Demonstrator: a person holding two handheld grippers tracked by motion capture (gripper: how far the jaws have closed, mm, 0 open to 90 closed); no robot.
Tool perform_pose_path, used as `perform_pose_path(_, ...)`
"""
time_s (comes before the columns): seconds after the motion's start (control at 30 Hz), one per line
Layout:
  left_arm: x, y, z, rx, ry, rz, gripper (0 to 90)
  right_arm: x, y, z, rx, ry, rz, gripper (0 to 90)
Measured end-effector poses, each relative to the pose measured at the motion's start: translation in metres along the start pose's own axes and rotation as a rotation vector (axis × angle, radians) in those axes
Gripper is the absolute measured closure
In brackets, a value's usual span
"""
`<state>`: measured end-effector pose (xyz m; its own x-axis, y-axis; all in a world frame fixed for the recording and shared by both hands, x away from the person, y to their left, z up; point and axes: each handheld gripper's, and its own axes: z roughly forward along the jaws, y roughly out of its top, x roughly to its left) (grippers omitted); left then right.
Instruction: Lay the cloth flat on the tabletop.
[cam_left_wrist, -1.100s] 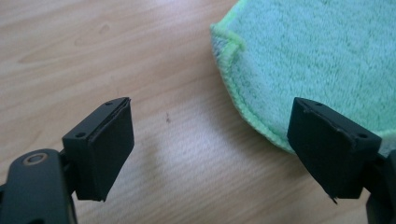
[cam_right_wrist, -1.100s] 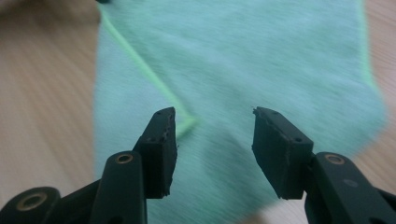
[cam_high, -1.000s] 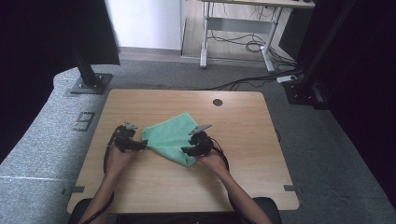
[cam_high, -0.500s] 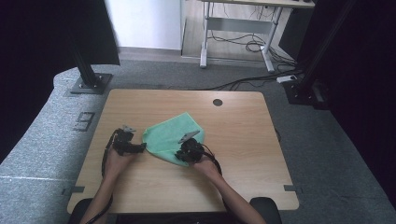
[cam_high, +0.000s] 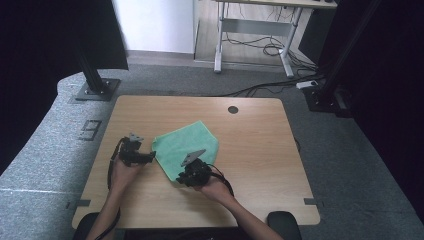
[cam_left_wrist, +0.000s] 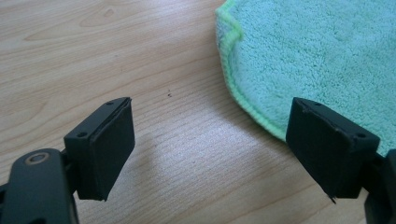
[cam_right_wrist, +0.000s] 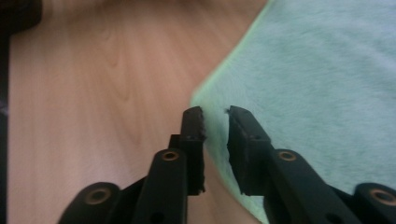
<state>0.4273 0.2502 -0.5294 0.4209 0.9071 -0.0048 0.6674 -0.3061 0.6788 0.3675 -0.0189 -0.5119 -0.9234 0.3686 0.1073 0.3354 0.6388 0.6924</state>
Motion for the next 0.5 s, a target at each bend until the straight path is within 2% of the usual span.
perform_pose_path(0.07, -0.001, 0.001, 0.0, -0.004, -0.002, 0.002, 15.6, 0.004, 0.0, -0.003, -0.004, -0.011, -0.012, 63.8)
perform_pose_path(0.13, -0.003, 0.003, 0.0, -0.012, -0.004, 0.009, 15.5, 0.004, 0.0, -0.012, -0.013, -0.051, -0.033, 60.6)
perform_pose_path(0.2, -0.006, 0.004, 0.001, -0.016, -0.01, 0.017, 15.2, -0.001, 0.0, -0.025, -0.031, -0.087, -0.032, 57.9)
perform_pose_path(0.3, -0.011, 0.006, 0.005, -0.012, -0.011, 0.032, 15.0, -0.017, -0.005, -0.038, -0.039, -0.153, 0.009, 56.5)
perform_pose_path(0.47, -0.015, 0.003, 0.017, 0.039, 0.011, 0.061, 14.9, -0.056, -0.022, -0.05, -0.024, -0.294, 0.104, 55.2)
perform_pose_path(0.5, -0.015, 0.002, 0.017, 0.035, 0.005, 0.055, 14.5, -0.063, -0.026, -0.051, -0.02, -0.316, 0.127, 54.4)
